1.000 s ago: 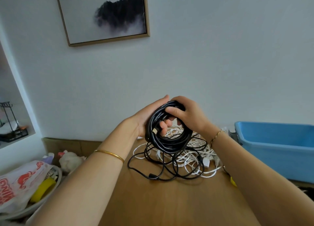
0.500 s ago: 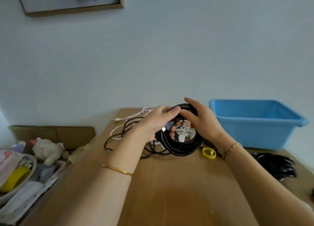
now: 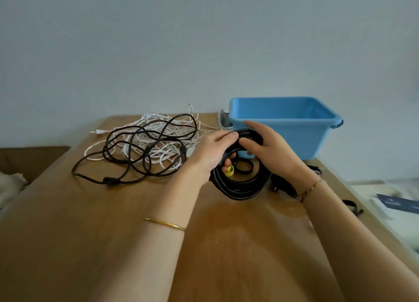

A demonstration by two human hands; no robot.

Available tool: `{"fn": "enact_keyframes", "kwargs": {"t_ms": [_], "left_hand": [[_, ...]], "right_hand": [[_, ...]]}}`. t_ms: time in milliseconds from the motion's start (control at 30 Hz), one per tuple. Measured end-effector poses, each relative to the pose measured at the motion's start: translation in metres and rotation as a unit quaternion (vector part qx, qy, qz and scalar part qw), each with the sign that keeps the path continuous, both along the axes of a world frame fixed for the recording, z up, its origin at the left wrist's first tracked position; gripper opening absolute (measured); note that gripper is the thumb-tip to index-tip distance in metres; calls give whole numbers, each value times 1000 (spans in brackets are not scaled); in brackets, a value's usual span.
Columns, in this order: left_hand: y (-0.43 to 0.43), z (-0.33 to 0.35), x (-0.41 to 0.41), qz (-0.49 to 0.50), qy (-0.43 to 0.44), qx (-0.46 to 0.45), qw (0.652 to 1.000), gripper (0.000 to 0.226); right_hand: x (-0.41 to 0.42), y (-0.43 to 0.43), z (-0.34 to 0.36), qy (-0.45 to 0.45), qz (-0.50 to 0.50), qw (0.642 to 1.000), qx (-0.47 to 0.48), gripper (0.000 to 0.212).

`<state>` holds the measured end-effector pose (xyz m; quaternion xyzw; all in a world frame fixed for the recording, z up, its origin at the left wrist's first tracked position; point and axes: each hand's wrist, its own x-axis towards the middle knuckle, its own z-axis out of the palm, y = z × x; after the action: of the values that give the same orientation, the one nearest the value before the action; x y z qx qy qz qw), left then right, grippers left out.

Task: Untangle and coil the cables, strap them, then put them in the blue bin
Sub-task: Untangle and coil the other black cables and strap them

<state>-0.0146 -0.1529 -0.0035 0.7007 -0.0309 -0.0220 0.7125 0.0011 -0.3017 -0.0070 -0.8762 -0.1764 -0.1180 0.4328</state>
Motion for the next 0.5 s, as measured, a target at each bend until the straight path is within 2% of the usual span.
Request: {"fn": "enact_keyframes", "kwargs": {"t_ms": [67,133,167,267,400,433,500], "left_hand": [[-2,-1,2,-4,3,-18,1000,14],[-6,-1,3,-5,-3,-15,1000,15],[-14,-4,3,-9,-6,-9,1000,14],[-21,-2,3,-12,-37,16,999,13],[-28,-1,5,-18,-55,23,998,10],[-29,-1,5,-18,-55,22,998,10],[-28,-2,4,-18,-52,17,998,10]], "right_hand": [[-3,-9,15,18,-13,999,38,49],[-4,-21,31,-3,-39,996,79,38],[-8,-34,35,-17,-64,996,67,32],[-22,-57,36,-34,-148,986,-62,21],[-46,-81,17,14,-216,940,-265,15],[-49,-83,10,35,-222,927,-301,10],[-52,-89,-4,66,-242,909,-332,14]]}}
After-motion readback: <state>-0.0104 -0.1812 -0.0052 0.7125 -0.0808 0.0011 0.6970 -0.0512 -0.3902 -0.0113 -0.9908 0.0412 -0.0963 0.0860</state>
